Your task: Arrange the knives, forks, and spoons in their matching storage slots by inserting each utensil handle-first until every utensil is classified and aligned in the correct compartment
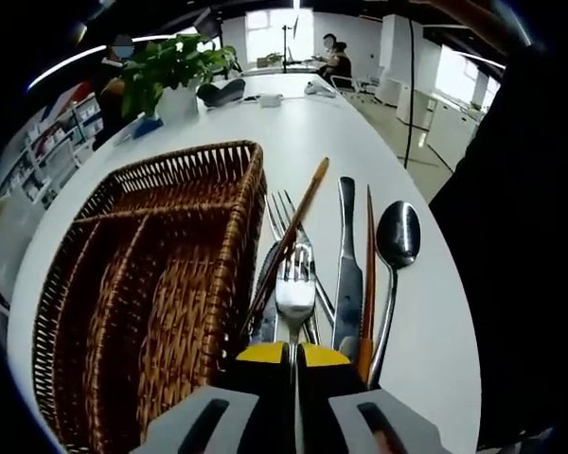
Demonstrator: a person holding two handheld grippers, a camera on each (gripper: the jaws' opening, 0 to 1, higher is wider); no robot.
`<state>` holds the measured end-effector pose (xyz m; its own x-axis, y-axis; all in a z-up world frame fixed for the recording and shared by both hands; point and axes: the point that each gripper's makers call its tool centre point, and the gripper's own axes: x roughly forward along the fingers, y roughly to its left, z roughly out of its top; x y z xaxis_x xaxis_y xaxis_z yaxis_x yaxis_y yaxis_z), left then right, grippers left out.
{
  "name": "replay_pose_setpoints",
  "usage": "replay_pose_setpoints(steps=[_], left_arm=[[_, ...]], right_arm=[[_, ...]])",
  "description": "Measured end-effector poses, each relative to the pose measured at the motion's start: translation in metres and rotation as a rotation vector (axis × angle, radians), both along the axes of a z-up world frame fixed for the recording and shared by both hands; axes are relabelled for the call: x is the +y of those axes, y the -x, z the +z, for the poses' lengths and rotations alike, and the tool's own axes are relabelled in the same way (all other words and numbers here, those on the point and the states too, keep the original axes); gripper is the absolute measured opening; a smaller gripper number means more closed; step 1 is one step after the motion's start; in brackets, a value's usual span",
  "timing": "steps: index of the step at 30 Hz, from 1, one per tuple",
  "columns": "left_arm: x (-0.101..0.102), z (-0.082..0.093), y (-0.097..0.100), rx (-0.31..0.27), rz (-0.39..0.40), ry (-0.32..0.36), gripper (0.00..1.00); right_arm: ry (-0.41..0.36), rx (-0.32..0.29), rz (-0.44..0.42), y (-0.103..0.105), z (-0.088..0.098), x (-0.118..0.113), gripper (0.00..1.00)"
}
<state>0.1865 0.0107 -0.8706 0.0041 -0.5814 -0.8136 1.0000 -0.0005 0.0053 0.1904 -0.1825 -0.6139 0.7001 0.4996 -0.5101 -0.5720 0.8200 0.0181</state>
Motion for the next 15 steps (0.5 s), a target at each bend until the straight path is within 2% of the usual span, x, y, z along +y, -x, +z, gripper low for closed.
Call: replay_pose_setpoints(steps=[8, 12, 15], left_arm=[[-0.0017, -0.0003, 0.0027, 0.004, -0.018, 0.057, 0.02], [-0.0025, -0.0006, 0.0011, 0.001, 0.001, 0.050, 0.01], [-0.0035, 0.0007, 0.0044, 0.002, -0.027, 0.046, 0.00]], right_arm=[[0.004, 0.012, -0.002, 0.0014, -0.0048, -0.0010, 0.98], [0.005, 0.011, -0.001, 0.0007, -0.0049, -0.0013, 0.98], [0.005, 0.007, -0.002, 0.0000, -0.0037, -0.0018, 0.98]])
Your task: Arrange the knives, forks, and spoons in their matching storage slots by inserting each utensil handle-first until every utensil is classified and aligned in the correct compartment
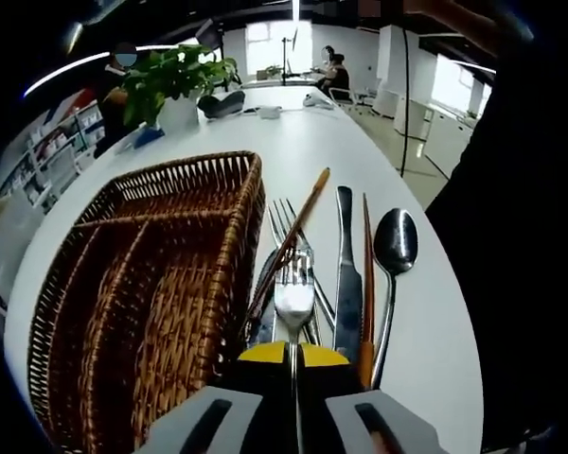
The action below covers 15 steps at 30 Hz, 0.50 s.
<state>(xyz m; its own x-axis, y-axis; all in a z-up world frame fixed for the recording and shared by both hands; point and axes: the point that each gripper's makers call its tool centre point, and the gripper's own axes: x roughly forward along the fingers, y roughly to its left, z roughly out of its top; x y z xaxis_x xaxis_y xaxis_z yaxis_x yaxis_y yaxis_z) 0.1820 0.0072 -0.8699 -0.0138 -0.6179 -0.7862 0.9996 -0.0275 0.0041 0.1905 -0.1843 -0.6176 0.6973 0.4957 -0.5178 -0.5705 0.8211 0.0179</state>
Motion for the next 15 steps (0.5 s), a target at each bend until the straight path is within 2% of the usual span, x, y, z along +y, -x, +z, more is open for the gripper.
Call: replay_pose_setpoints(steps=[11, 15], left_arm=[[0.001, 0.025, 0.001, 0.038, 0.025, -0.022, 0.00], [0.006, 0.028, 0.002, 0.036, 0.029, -0.059, 0.00]], right_arm=[[-0.006, -0.005, 0.014, -0.005, -0.001, 0.006, 0.97], [-0.009, -0.009, 0.024, -0.006, 0.000, 0.009, 0.97]])
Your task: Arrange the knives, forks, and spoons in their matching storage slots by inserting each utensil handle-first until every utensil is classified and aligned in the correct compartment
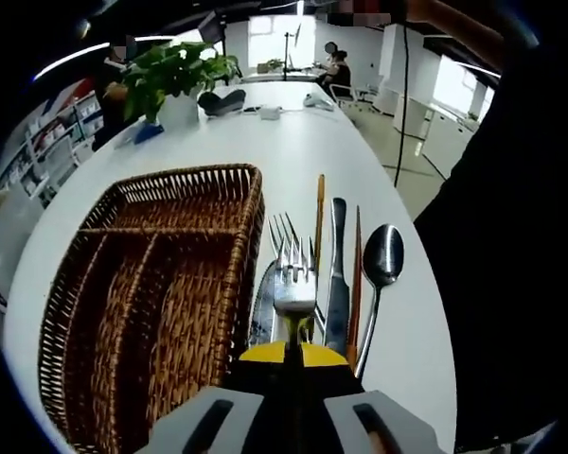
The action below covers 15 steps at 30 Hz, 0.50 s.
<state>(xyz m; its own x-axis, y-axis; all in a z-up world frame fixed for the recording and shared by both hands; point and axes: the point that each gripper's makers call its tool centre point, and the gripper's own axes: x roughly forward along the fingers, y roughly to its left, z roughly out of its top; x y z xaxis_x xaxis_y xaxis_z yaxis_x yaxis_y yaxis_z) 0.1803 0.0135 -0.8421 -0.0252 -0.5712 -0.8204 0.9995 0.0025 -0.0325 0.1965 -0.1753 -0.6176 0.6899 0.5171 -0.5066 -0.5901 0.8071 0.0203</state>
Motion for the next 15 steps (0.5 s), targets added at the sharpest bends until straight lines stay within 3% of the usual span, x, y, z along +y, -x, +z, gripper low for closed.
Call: replay_pose_setpoints(steps=[5, 15], left_arm=[[0.002, 0.010, 0.002, 0.034, 0.027, -0.026, 0.00], [0.006, 0.030, 0.002, 0.020, 0.005, -0.069, 0.00]], right_arm=[[-0.003, -0.005, 0.005, -0.001, 0.001, 0.000, 0.97], [-0.011, -0.017, 0.011, -0.002, 0.003, 0.004, 0.97]])
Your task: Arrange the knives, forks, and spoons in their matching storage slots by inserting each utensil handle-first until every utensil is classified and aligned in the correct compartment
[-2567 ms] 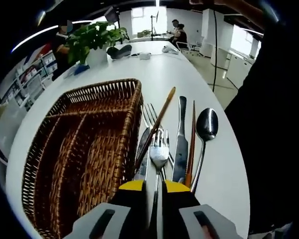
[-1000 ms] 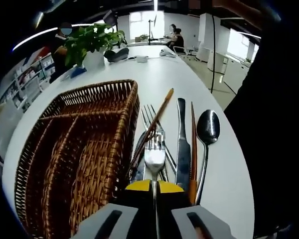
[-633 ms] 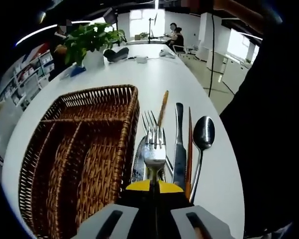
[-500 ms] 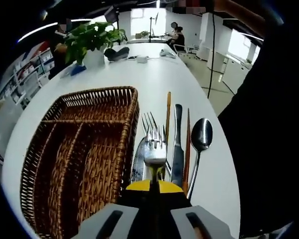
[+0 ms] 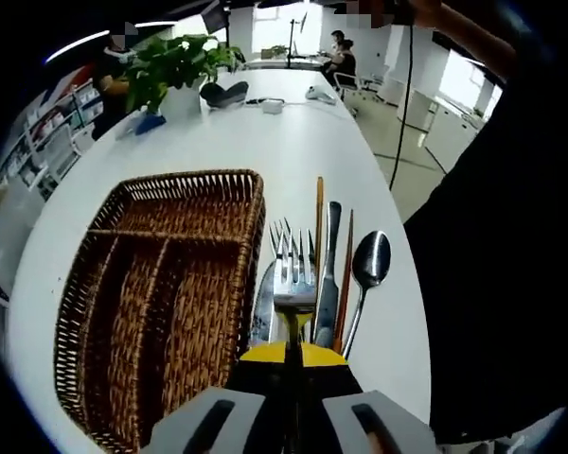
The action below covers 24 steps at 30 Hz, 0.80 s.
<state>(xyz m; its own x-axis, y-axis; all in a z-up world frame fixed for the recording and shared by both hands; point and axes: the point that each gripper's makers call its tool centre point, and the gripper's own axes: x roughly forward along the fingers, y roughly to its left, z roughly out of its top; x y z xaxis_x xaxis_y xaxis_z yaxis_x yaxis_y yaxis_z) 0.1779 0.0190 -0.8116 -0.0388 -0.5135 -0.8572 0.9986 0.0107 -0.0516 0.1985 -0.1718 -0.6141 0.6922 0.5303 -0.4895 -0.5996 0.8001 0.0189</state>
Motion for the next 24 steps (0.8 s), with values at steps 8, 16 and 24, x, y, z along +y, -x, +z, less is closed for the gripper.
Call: replay_pose_setpoints(steps=[8, 16, 24], left_arm=[[0.005, 0.022, 0.006, -0.015, -0.072, -0.105, 0.00], [0.000, 0.046, -0.008, -0.077, -0.070, -0.094, 0.00], [0.008, 0.065, -0.021, -0.111, -0.063, -0.108, 0.00]], right_arm=[[-0.003, -0.005, 0.007, 0.000, 0.001, 0.003, 0.97], [0.001, -0.011, 0.014, -0.002, 0.004, 0.002, 0.98], [0.051, 0.026, 0.045, 0.004, -0.009, 0.003, 0.99]])
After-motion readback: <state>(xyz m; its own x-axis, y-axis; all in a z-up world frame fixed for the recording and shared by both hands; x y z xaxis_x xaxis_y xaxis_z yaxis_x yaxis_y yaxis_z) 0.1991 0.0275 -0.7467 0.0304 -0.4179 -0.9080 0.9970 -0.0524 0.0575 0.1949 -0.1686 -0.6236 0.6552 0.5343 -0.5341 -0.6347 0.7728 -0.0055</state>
